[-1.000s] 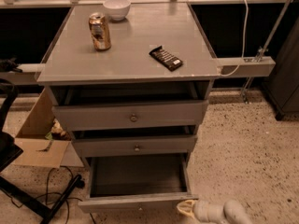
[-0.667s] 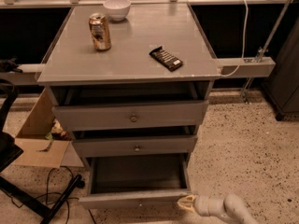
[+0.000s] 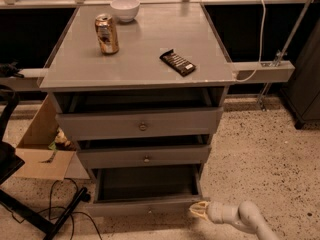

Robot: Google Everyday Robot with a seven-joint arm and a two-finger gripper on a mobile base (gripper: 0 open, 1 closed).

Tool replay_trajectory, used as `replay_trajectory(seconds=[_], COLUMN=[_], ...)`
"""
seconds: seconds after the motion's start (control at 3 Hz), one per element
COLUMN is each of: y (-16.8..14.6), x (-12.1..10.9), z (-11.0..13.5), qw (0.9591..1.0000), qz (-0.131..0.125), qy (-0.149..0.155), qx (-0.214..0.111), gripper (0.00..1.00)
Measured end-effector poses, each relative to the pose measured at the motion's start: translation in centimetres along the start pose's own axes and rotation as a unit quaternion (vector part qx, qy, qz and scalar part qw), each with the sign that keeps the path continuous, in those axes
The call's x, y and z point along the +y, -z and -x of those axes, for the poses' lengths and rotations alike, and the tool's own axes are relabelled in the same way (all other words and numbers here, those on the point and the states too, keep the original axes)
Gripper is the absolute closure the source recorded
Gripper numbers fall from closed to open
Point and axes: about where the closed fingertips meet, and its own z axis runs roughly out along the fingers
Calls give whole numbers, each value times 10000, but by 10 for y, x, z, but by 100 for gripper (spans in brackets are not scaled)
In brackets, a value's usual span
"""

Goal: Close bottom drawer

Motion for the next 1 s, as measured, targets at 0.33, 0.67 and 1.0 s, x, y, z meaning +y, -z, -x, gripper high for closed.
replay_trajectory(seconds=[0.33, 0.67, 1.0], y=[-8, -10, -10], x=[-7, -38, -38], z=[5, 8, 9], qw=[9999, 9998, 9998], qz=[20, -87, -94], qy=[36, 112, 118], qx=[-109, -154, -157], gripper=[100, 100, 100])
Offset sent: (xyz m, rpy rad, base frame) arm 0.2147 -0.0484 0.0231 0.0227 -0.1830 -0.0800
